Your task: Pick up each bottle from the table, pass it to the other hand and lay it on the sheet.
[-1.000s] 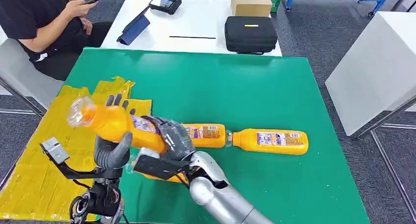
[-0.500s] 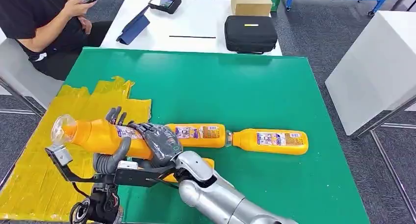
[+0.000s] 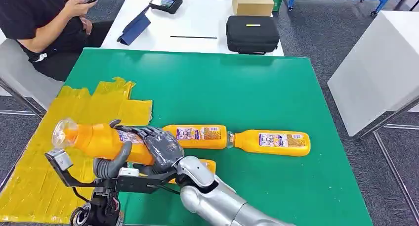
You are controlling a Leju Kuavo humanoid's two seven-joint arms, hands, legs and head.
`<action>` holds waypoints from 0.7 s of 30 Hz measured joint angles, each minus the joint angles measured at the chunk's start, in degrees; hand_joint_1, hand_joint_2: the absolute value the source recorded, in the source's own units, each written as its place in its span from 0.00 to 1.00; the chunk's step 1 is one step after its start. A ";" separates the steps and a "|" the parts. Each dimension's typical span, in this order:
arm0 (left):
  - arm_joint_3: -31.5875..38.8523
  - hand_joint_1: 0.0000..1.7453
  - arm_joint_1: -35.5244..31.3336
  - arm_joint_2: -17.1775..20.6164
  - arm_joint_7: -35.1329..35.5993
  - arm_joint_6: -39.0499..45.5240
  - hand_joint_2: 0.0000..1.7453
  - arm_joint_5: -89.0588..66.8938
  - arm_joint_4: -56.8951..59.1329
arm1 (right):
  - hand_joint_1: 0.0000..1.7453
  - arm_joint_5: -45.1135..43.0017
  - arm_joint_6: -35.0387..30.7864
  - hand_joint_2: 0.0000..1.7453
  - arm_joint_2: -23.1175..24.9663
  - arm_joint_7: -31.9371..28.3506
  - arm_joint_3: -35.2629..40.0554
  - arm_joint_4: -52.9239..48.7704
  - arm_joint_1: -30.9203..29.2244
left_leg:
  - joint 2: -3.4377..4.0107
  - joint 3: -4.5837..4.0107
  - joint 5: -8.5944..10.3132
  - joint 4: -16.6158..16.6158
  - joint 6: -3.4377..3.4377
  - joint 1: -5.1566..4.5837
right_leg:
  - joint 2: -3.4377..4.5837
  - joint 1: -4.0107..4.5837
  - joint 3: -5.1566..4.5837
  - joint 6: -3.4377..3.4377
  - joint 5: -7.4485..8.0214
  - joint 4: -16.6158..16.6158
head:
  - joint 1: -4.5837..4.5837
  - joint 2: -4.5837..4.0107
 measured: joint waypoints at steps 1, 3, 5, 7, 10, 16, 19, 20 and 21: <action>0.02 1.00 0.01 0.00 -0.11 0.48 1.00 -1.11 -0.09 | 0.00 0.04 0.00 0.00 -0.22 -0.07 -0.09 0.00 0.39 | 0.00 -0.02 0.00 0.00 0.00 0.00 | 0.00 0.00 0.00 0.00 0.00 0.00 | 0.00 0.00; 0.02 1.00 0.00 0.07 -0.61 3.09 1.00 -4.31 -0.20 | 0.00 0.15 -0.39 0.00 -0.59 -0.07 -0.20 -0.22 1.21 | 0.01 -0.02 0.00 0.00 0.00 0.00 | 0.01 0.00 -0.01 0.00 0.00 0.00 | -0.04 0.00; 0.35 1.00 -0.03 0.15 -1.50 9.38 1.00 -13.34 -0.59 | 0.00 -0.04 -1.43 0.00 -1.56 -0.06 -0.56 -1.41 3.14 | -0.01 -0.02 0.00 0.00 0.00 0.00 | -0.02 0.00 0.00 0.00 0.00 -0.01 | -0.04 0.00; 1.40 1.00 0.42 0.68 -1.86 15.70 1.00 -23.88 -1.29 | 0.00 -0.28 -2.38 0.00 -3.35 -0.79 -1.42 -3.45 6.00 | -0.03 -0.06 0.00 0.00 0.00 0.01 | -0.05 0.01 0.00 0.00 -0.01 0.00 | 0.04 0.00; 4.17 1.00 1.39 1.62 -1.44 22.22 1.00 -37.62 -2.80 | 0.00 -0.55 -2.45 0.00 -7.18 -0.94 -3.62 -10.21 11.31 | -0.05 -0.14 -0.01 0.00 0.00 0.00 | -0.04 0.00 -0.04 0.00 -0.01 0.00 | 0.02 0.00; 8.65 1.00 2.53 2.65 -0.70 24.74 1.00 -45.94 -4.57 | 0.00 1.27 0.17 0.00 -11.73 1.14 -7.45 -23.25 19.20 | -0.04 -0.17 -0.03 -0.01 -0.01 0.00 | -0.03 0.00 -0.09 -0.01 -0.02 -0.01 | -0.02 0.00; 9.49 1.00 2.65 2.80 -0.68 24.80 1.00 -46.09 -4.76 | 0.00 1.42 0.33 0.00 -12.63 1.38 -8.26 -26.52 20.91 | -0.04 -0.16 -0.01 -0.01 -0.02 0.00 | -0.03 0.01 -0.09 -0.02 -0.02 -0.01 | 0.00 0.00; 9.71 1.00 2.70 2.84 -0.57 25.38 1.00 -46.90 -4.83 | 0.00 1.51 0.33 0.00 -12.87 1.38 -8.44 -27.43 21.28 | -0.04 -0.16 0.01 -0.01 -0.05 0.00 | -0.03 0.00 -0.09 -0.02 -0.01 -0.01 | 0.00 0.00; 9.77 1.00 2.73 2.95 -0.30 26.45 1.00 -48.52 -4.92 | 0.00 1.86 0.33 0.00 -13.09 1.38 -8.63 -28.18 21.65 | -0.04 -0.16 0.02 -0.01 -0.06 0.00 | -0.03 0.01 -0.08 -0.02 -0.01 -0.01 | -0.02 0.00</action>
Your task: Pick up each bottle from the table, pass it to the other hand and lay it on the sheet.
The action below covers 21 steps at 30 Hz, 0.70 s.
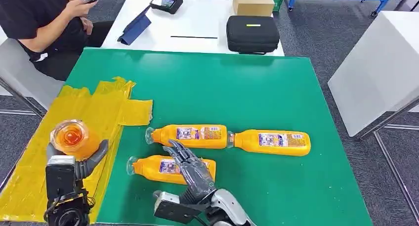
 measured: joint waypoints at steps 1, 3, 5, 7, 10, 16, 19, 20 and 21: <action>0.02 1.00 0.01 0.31 0.35 1.45 1.00 -2.26 -0.02 | 0.00 0.68 0.04 0.00 -0.26 0.13 -0.24 -0.90 0.55 | 0.00 0.00 0.01 0.00 0.00 0.00 | 0.00 0.00 0.01 0.00 0.00 0.00 | 0.02 0.00; 0.02 1.00 0.21 1.34 1.59 4.62 1.00 -7.54 0.02 | 0.00 3.09 2.02 0.00 -1.28 1.20 -0.83 -4.29 2.35 | 0.00 0.01 0.01 0.00 0.00 0.00 | -0.01 0.00 0.02 0.00 0.00 0.00 | 0.04 0.00; 0.02 1.00 0.62 3.00 4.99 8.35 1.00 -15.68 0.61 | 0.00 6.58 5.58 0.00 -2.58 2.45 -1.36 -8.11 4.49 | 0.00 0.00 0.00 0.00 -0.01 0.00 | 0.00 0.00 0.01 0.00 0.00 0.00 | 0.00 0.00; -0.02 1.00 0.98 4.68 9.28 10.77 1.00 -24.65 2.02 | 0.00 9.82 8.44 1.00 -3.89 3.39 -1.64 -10.89 5.99 | 0.00 0.00 -0.01 0.00 -0.01 0.00 | 0.01 0.00 0.00 0.00 0.00 0.00 | 0.00 0.00; -1.57 1.00 0.97 6.54 17.23 8.70 1.00 -36.04 5.85 | 0.00 13.28 11.49 1.00 -5.79 4.30 -1.57 -12.94 7.22 | -0.01 0.00 -0.01 -0.01 -0.02 0.00 | -0.01 -0.01 -0.04 -0.04 -0.06 -0.01 | 0.04 0.00; -7.39 1.00 -1.88 7.72 24.98 5.18 1.00 -42.27 17.56 | 0.00 15.80 13.33 0.00 -7.71 5.31 -0.48 -12.24 7.74 | -0.01 0.00 0.01 -0.01 0.00 -0.04 | 0.00 -0.02 -0.01 -0.06 0.03 -0.01 | 0.02 0.00; -8.98 1.00 -3.37 7.82 25.86 4.91 1.00 -43.07 21.81 | 0.00 15.80 13.75 0.00 -7.96 5.20 -0.20 -11.67 7.67 | 0.00 0.01 0.02 -0.01 0.00 -0.04 | -0.01 -0.02 -0.01 -0.15 0.09 -0.01 | 0.02 0.00; -9.27 1.00 -3.84 7.87 25.92 4.89 1.00 -43.10 22.84 | 0.00 15.80 13.84 0.00 -8.02 5.20 -0.17 -11.47 7.60 | 0.00 0.01 0.02 -0.01 0.00 -0.04 | -0.01 -0.02 0.00 -0.15 0.08 0.00 | 0.02 0.00; -9.49 1.00 -4.28 7.98 25.99 4.78 1.00 -43.16 23.59 | 0.00 15.82 14.03 0.00 -8.06 5.20 -0.15 -11.34 7.52 | -0.01 0.01 0.02 -0.01 -0.01 -0.04 | -0.01 -0.02 0.00 -0.15 0.08 0.00 | 0.00 0.00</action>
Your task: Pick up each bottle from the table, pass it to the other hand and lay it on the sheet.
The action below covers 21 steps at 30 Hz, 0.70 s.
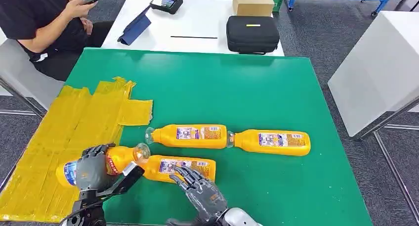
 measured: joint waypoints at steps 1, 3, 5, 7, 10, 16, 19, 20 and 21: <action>-0.17 1.00 -0.43 0.07 0.04 -0.06 1.00 0.00 0.70 | 0.00 0.28 0.35 0.00 -0.07 0.06 0.02 0.15 -0.11 | 0.00 0.01 0.00 0.00 0.00 0.00 | 0.00 0.00 0.00 0.00 0.00 0.01 | 0.00 0.00; -0.20 1.00 -1.08 0.11 0.20 -0.55 1.00 0.02 1.61 | 0.00 1.05 0.65 0.00 -0.17 0.50 0.09 0.39 -0.15 | 0.00 0.01 0.00 0.00 -0.01 0.01 | 0.00 0.01 0.00 -0.02 -0.02 0.04 | 0.00 0.00; -0.17 1.00 -1.67 0.11 0.42 -0.77 1.00 0.02 2.27 | 0.00 1.36 0.96 0.00 -0.17 0.57 0.13 0.63 -0.25 | -0.01 0.03 0.03 -0.01 -0.06 0.01 | 0.00 0.01 0.00 -0.03 -0.02 0.08 | 0.00 0.00; -0.15 0.00 -2.24 0.11 0.57 -1.03 1.00 -0.02 2.86 | 0.00 1.42 1.00 0.00 -0.17 0.59 0.15 0.87 -0.45 | -0.01 0.05 0.05 -0.01 -0.09 0.01 | 0.00 0.00 0.00 -0.03 -0.03 0.10 | 0.00 0.00; -0.13 0.00 -2.62 0.11 0.76 -1.27 0.00 -0.35 3.47 | 0.00 1.59 1.09 0.00 -0.17 0.66 0.15 1.11 -0.52 | -0.01 0.07 0.08 -0.01 -0.11 0.01 | 0.00 0.00 0.02 -0.04 -0.02 0.11 | 0.00 0.00; 2.21 0.00 -3.86 -0.35 2.01 -0.48 0.00 -0.37 5.02 | 0.00 1.84 1.14 1.00 0.04 1.60 0.17 1.84 -1.18 | 0.02 0.10 0.12 -0.01 -0.14 0.01 | 0.02 0.01 0.01 -0.07 0.03 0.14 | 0.02 0.00; 3.94 0.00 -4.31 -0.83 0.79 0.18 0.00 0.48 5.31 | 0.00 1.90 1.14 1.00 0.24 2.19 0.09 2.21 -1.35 | 0.01 0.10 0.13 -0.01 -0.14 0.01 | 0.01 0.01 0.01 -0.07 0.03 0.14 | 0.02 0.00; 4.41 0.00 -4.45 -0.96 0.59 0.15 0.00 0.74 5.42 | 0.00 2.01 1.11 1.00 0.28 2.47 0.04 2.34 -1.50 | 0.02 0.09 0.13 -0.01 -0.14 0.01 | 0.02 0.01 0.00 -0.07 0.03 0.15 | -0.02 0.00; 4.83 0.00 -4.66 -1.05 0.48 0.13 0.00 0.83 5.46 | 0.00 2.25 1.09 1.00 0.39 2.76 -0.07 2.54 -1.70 | 0.02 0.09 0.13 -0.01 -0.14 0.01 | 0.01 0.01 0.00 -0.07 0.03 0.15 | 0.02 0.00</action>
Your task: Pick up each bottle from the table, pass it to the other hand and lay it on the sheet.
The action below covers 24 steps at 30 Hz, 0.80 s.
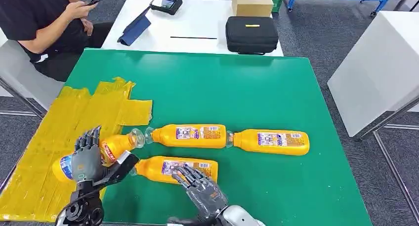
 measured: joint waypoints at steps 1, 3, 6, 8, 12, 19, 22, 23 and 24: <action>0.44 0.00 -0.18 -0.11 -0.07 -0.02 0.00 0.13 0.09 | 0.00 0.09 -0.02 1.00 0.09 0.28 -0.09 0.22 -0.26 | 0.00 0.00 0.00 0.00 0.00 0.00 | 0.00 0.00 -0.01 0.00 0.00 0.00 | -0.02 0.00; 1.05 0.00 -0.37 -0.26 -0.13 -0.09 0.00 0.31 0.31 | 0.00 0.13 -0.02 1.00 0.31 0.41 -0.28 0.59 -0.67 | 0.00 0.00 0.00 0.00 0.00 0.00 | 0.00 0.00 -0.01 0.00 0.00 0.00 | -0.02 0.00; 1.73 0.00 -0.55 -0.37 -0.24 -0.09 0.00 0.31 0.39 | 0.00 0.15 -0.02 1.00 0.37 0.54 -0.35 1.05 -0.94 | -0.01 -0.01 0.00 0.00 0.00 0.00 | 0.00 0.00 -0.01 0.00 0.00 0.00 | 0.00 0.00; 1.94 0.00 -0.68 -0.39 -0.28 0.02 0.00 0.31 0.44 | 0.00 0.83 -0.28 1.00 0.48 1.07 -0.42 1.33 -1.10 | -0.01 -0.02 0.00 0.00 0.00 0.00 | 0.00 -0.01 0.00 0.00 0.00 0.00 | -0.02 0.00; 2.64 0.00 -0.64 -0.41 -0.35 0.63 0.00 0.81 0.48 | 0.00 4.81 -1.84 1.00 1.09 3.45 -0.74 2.08 -1.94 | -0.01 -0.02 0.00 0.00 0.00 0.00 | 0.00 -0.01 0.00 0.00 0.00 0.00 | 0.00 0.00; 3.10 0.00 -0.70 -0.41 -1.99 0.44 0.00 1.81 0.59 | 0.00 5.64 -1.70 1.00 2.47 4.52 -1.42 5.60 -5.28 | 0.00 -0.01 0.02 0.00 0.01 0.00 | -0.01 0.00 -0.01 0.00 0.00 0.00 | 0.00 0.00; 2.77 0.00 -1.01 -0.41 -2.38 0.13 0.00 2.25 1.27 | 0.00 5.11 -1.90 1.00 2.75 4.61 -2.01 8.16 -6.59 | -0.01 -0.01 0.02 0.00 0.01 0.00 | -0.01 -0.01 0.00 0.00 0.00 0.00 | 0.00 0.00; 2.60 0.00 -1.14 -0.39 -2.56 -0.13 0.00 2.73 1.55 | 0.00 4.92 -2.03 1.00 2.75 4.46 -2.16 8.99 -6.86 | -0.01 -0.02 0.02 0.00 0.01 -0.01 | -0.02 -0.01 0.01 0.00 0.00 0.00 | -0.02 0.00; 2.42 0.00 -1.24 -0.33 -2.97 -0.32 0.00 3.40 1.88 | 0.00 4.79 -2.16 1.00 2.78 4.35 -2.34 9.66 -7.03 | -0.01 -0.02 0.02 0.00 0.01 -0.01 | -0.02 -0.01 0.01 0.00 0.00 0.00 | 0.00 0.00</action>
